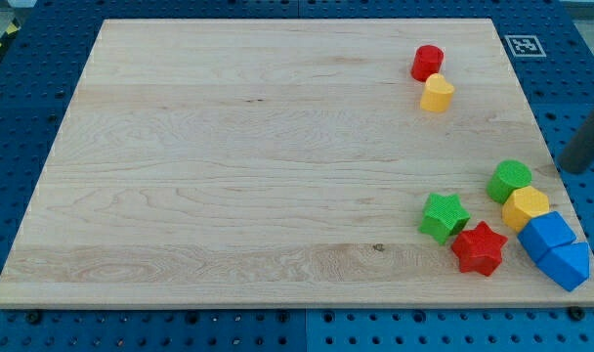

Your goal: Move the green circle closer to the green star

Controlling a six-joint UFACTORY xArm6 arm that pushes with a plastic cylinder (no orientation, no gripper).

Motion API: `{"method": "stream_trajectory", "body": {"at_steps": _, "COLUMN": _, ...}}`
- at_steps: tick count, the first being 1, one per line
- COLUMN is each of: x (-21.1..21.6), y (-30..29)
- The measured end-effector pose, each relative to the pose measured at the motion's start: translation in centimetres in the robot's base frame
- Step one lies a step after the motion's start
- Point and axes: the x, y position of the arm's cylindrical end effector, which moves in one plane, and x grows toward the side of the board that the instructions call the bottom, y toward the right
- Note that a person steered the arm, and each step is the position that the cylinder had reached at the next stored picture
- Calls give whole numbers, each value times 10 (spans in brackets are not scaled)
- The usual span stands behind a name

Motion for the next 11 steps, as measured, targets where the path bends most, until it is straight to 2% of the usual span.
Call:
{"method": "stream_trajectory", "body": {"at_steps": 1, "x": 21, "y": -17}}
{"method": "stream_trajectory", "body": {"at_steps": 3, "x": -1, "y": -25}}
{"method": "stream_trajectory", "body": {"at_steps": 6, "x": -2, "y": -69}}
{"method": "stream_trajectory", "body": {"at_steps": 11, "x": -3, "y": -95}}
